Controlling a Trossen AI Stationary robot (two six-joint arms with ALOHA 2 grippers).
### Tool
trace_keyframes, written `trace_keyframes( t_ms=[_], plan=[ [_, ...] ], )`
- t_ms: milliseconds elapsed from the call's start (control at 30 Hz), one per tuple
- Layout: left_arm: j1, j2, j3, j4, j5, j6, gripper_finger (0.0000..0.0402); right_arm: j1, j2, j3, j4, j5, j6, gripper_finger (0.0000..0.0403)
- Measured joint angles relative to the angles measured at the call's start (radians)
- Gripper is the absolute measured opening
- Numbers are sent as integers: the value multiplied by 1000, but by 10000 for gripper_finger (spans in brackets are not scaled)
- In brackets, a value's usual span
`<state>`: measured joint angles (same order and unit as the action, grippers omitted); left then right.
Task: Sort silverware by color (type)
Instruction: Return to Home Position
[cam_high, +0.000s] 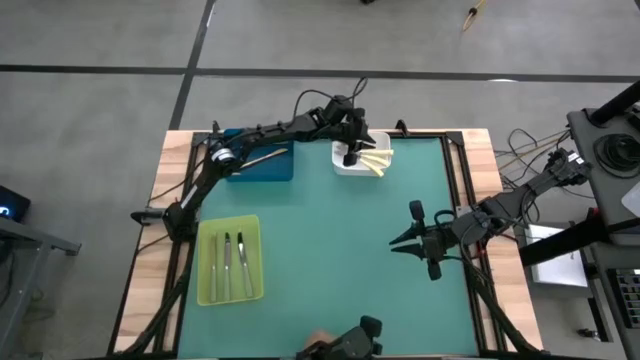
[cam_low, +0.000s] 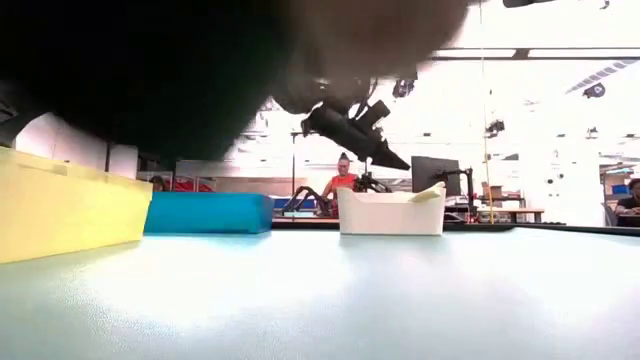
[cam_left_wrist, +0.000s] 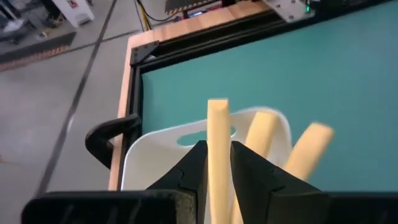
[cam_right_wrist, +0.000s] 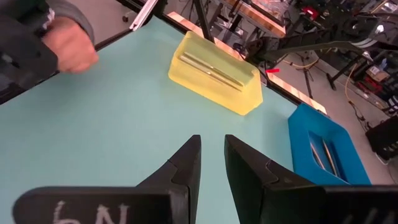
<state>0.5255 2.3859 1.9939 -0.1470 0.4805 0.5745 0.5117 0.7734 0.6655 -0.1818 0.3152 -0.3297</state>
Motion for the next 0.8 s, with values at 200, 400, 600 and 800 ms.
trace_keyframes(
  t_ms=[200, 400, 600, 800],
  plan=[
    [-23, -5, 142, -238, 24, -31, 52, 0, 0, 0, 0, 0, 0, 63],
    [-111, -18, 277, -522, 19, 57, 40, 0, 0, -4, 42, -5, -1, 63],
    [-185, -46, 350, -742, -80, 125, 20, 0, 0, -19, 121, -12, -21, 63],
    [-210, -84, 352, -931, -81, 111, 2, 0, 0, -35, 214, -12, -25, 63]
  ],
)
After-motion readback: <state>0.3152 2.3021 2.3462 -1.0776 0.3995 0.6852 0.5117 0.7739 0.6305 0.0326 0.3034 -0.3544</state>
